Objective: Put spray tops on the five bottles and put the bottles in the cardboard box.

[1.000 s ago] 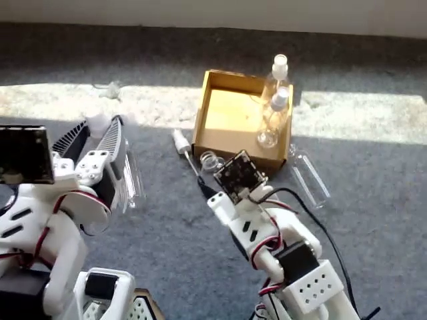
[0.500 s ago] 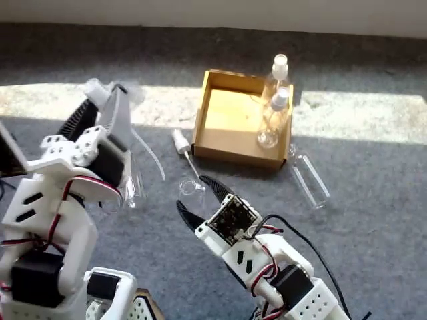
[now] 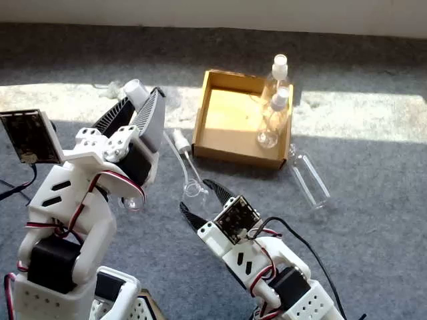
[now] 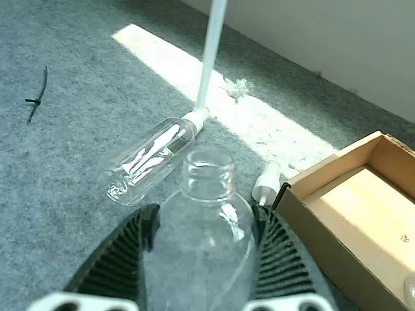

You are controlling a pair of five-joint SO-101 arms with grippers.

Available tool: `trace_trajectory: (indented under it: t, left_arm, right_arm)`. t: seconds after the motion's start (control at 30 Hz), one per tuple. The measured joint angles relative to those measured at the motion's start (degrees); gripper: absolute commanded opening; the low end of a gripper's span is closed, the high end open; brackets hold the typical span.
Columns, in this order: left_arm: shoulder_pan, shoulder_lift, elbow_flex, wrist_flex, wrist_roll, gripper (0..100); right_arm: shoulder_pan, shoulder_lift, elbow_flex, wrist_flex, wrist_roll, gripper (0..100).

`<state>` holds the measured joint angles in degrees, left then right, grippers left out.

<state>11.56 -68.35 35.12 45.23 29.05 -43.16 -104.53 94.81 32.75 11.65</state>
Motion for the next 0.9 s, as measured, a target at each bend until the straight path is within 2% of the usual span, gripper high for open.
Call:
trace_trajectory:
  t: [0.37,0.57,0.77,0.9]
  left_arm:
    - [0.2,0.0,10.1,-8.7,-0.7,1]
    - [0.3,0.0,12.7,-9.4,-1.1,1]
    - [6.2,0.0,18.1,-9.4,-1.7,1]
    - [8.8,0.0,21.6,-9.4,-4.7,1]
  right_arm:
    - [0.2,0.0,0.0,0.0,0.0,0.3]
    - [0.4,0.0,0.0,0.0,0.0,0.3]
    - [0.4,0.0,0.0,0.0,0.0,0.3]
    - [0.9,0.0,0.0,0.0,-0.2,0.4]
